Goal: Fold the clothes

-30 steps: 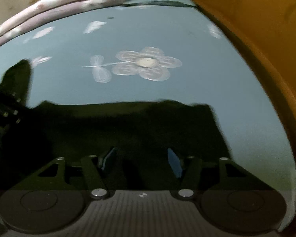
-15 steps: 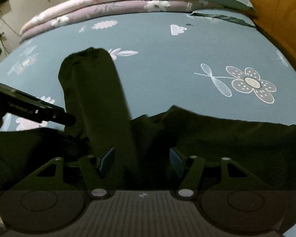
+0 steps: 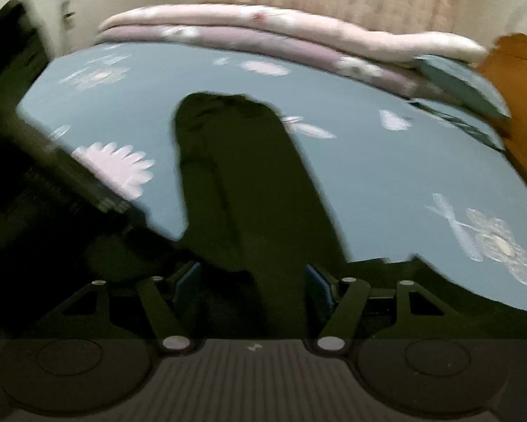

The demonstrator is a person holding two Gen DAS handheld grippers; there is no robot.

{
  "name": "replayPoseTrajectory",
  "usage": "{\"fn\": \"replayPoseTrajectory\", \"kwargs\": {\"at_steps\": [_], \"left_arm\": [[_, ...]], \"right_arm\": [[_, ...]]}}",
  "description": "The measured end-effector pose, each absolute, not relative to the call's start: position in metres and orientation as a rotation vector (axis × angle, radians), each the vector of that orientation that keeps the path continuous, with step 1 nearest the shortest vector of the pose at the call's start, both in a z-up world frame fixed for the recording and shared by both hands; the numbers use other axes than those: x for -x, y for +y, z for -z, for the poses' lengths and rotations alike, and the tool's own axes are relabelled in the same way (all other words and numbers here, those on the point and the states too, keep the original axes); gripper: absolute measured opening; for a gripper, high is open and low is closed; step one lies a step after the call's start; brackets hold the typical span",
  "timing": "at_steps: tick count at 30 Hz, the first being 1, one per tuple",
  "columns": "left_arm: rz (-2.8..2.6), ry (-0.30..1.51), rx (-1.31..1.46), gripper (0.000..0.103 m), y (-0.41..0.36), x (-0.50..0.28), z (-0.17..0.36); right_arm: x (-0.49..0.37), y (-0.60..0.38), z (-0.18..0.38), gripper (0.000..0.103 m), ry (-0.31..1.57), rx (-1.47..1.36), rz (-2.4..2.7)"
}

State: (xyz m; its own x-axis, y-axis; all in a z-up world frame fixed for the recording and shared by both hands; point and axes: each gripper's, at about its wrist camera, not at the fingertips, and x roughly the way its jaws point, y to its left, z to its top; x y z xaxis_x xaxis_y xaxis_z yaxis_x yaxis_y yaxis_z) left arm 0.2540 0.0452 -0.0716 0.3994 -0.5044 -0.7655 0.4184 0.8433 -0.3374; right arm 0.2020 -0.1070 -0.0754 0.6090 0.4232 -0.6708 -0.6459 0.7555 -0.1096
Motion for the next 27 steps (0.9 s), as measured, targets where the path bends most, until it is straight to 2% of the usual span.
{"fn": "replayPoseTrajectory", "kwargs": {"at_steps": [4,8,14,19,20,21,23,27], "left_arm": [[0.595,0.975,0.074,0.057,0.046,-0.255,0.076],[0.596,0.958,0.053,0.059,0.046,-0.255,0.079],[0.566,0.932,0.001,0.059,0.042,-0.244,0.073],[0.509,0.858,-0.061,0.06,0.023,-0.207,0.057],[0.506,0.849,-0.067,0.06,0.018,-0.197,0.051],[0.499,0.851,-0.043,0.062,0.016,-0.188,0.044],[0.486,0.856,0.005,0.066,0.01,-0.171,0.032],[0.467,0.879,0.032,0.069,-0.003,-0.154,0.024]], "right_arm": [[-0.195,-0.108,0.077,0.07,0.604,0.376,-0.701],[-0.2,-0.113,0.074,0.072,0.584,0.259,-0.734],[-0.2,-0.119,0.063,0.072,0.562,0.202,-0.78],[-0.174,-0.151,0.035,0.075,0.523,0.16,-0.779],[-0.165,-0.162,0.028,0.076,0.506,0.143,-0.779],[-0.155,-0.173,0.021,0.083,0.491,0.126,-0.778],[-0.143,-0.195,0.012,0.083,0.558,0.079,-0.767],[-0.118,-0.227,0.01,0.083,0.567,0.059,-0.819]]}}
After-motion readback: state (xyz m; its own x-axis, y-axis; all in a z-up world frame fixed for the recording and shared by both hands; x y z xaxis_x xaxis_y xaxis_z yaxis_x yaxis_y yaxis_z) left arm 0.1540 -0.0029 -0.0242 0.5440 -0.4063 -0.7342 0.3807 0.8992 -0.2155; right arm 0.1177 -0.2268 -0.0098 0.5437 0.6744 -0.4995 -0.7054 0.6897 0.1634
